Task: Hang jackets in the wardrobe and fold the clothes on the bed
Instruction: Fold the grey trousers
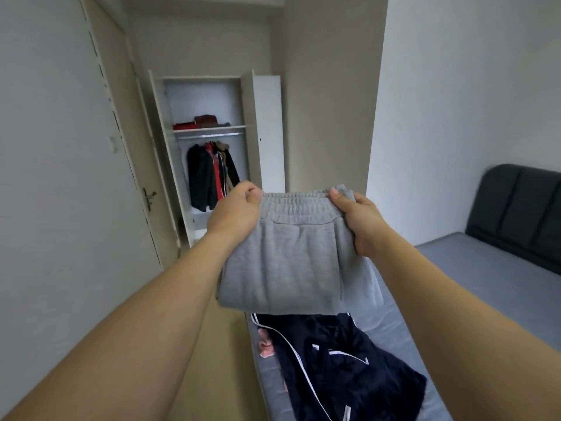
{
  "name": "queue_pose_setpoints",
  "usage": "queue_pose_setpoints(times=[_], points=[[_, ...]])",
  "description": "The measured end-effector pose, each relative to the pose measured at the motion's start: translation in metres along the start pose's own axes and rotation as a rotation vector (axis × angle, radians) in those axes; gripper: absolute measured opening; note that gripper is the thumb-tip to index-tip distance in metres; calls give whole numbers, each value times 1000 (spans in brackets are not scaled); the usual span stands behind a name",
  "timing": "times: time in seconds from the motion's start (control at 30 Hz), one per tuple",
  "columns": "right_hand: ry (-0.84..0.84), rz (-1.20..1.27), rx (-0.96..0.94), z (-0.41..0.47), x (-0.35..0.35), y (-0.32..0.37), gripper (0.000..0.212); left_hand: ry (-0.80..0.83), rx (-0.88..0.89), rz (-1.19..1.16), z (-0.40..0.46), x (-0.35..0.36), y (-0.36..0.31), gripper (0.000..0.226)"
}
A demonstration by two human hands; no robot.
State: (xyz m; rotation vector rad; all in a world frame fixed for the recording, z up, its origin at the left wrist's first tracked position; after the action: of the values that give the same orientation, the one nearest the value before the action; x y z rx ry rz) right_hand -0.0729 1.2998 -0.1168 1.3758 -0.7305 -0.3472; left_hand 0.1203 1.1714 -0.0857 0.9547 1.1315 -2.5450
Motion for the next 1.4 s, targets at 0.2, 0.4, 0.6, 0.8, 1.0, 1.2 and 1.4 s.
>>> queue_pose_setpoints(times=[0.2,0.4,0.6,0.8,1.0,1.2,1.4], points=[[-15,-34,-60,159,98,10,28,-83,129,340,163,-20,82,26],[12,-125,-108,312,214,7,24,-133,140,368,320,-34,194,28],[24,-219,-203,474,332,-27,13,-191,157,375,469,-35,333,29],[-24,-304,-233,653,433,-44,18,-177,198,397,644,-33,451,30],[-86,-358,-187,839,495,-79,25,-116,178,413,805,9,553,30],[-28,-366,-155,1041,561,-127,43,-128,189,452,965,57,668,32],[55,-360,-154,1225,651,-117,41,-169,163,493,1134,56,740,30]])
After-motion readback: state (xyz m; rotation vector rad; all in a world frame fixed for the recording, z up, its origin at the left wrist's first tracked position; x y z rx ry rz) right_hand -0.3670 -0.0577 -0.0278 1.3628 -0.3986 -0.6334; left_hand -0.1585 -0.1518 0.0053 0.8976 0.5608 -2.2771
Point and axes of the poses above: each hand's wrist, its own z-axis towards the middle knuckle, its own x-axis out of the palm, y = z × x, the point moved 5 cm from there along z, towards the middle knuckle, and after that the axes turned 6 degrees about x, right-handed, at the moved point
